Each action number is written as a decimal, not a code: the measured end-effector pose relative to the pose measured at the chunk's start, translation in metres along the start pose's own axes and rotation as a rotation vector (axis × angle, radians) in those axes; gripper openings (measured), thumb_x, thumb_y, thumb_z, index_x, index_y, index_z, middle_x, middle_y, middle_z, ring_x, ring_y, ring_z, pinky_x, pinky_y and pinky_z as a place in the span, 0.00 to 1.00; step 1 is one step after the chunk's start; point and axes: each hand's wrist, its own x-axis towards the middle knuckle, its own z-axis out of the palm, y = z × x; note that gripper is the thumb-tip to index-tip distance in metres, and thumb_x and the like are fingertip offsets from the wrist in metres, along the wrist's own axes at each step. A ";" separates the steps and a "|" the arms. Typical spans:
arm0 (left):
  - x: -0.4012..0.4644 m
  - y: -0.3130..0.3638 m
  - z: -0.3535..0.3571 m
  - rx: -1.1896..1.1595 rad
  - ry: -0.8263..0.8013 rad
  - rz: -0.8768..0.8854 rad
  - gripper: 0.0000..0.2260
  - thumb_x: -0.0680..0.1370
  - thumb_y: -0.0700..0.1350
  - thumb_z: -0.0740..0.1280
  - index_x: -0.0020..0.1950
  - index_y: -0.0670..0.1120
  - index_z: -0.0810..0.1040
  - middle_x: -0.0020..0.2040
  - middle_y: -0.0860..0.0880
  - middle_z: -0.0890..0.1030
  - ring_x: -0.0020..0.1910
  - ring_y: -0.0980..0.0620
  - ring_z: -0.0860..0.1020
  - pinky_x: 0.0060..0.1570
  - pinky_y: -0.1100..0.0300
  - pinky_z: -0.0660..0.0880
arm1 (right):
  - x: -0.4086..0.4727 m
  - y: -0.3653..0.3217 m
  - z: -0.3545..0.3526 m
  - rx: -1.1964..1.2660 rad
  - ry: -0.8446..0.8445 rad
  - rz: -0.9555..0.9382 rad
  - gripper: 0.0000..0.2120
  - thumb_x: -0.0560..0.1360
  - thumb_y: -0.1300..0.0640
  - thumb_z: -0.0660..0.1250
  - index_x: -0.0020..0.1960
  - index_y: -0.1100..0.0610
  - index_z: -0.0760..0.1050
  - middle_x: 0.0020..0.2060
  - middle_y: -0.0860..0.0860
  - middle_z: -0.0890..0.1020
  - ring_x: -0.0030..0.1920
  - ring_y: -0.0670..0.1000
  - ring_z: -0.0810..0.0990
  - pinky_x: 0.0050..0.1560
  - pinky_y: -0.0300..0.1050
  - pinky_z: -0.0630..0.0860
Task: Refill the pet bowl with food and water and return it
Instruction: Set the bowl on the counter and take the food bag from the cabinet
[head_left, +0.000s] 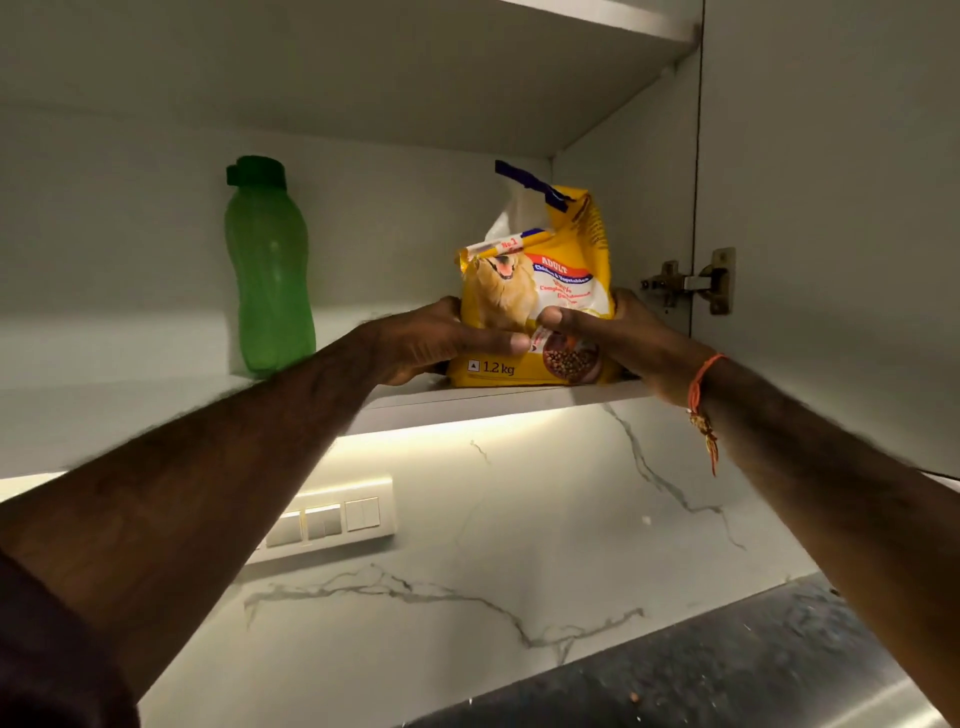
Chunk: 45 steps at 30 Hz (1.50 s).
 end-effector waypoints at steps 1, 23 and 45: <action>-0.005 0.000 0.003 -0.016 0.009 0.024 0.46 0.54 0.63 0.85 0.70 0.56 0.76 0.62 0.52 0.85 0.61 0.48 0.84 0.65 0.45 0.79 | -0.008 -0.003 0.001 0.010 0.015 -0.006 0.31 0.68 0.39 0.75 0.67 0.48 0.76 0.55 0.47 0.87 0.52 0.49 0.87 0.50 0.47 0.85; -0.145 -0.044 0.155 0.029 0.202 0.195 0.42 0.58 0.65 0.81 0.70 0.55 0.77 0.62 0.56 0.84 0.57 0.56 0.84 0.58 0.49 0.83 | -0.225 0.021 0.008 -0.004 0.221 -0.001 0.36 0.67 0.50 0.81 0.71 0.52 0.72 0.59 0.48 0.85 0.55 0.49 0.86 0.50 0.47 0.84; -0.210 -0.330 0.398 -0.039 -0.154 -0.340 0.30 0.64 0.51 0.83 0.64 0.60 0.77 0.57 0.65 0.84 0.57 0.68 0.81 0.61 0.57 0.80 | -0.462 0.320 0.106 -0.154 0.314 0.722 0.32 0.60 0.42 0.84 0.58 0.39 0.72 0.51 0.40 0.84 0.52 0.45 0.85 0.50 0.37 0.82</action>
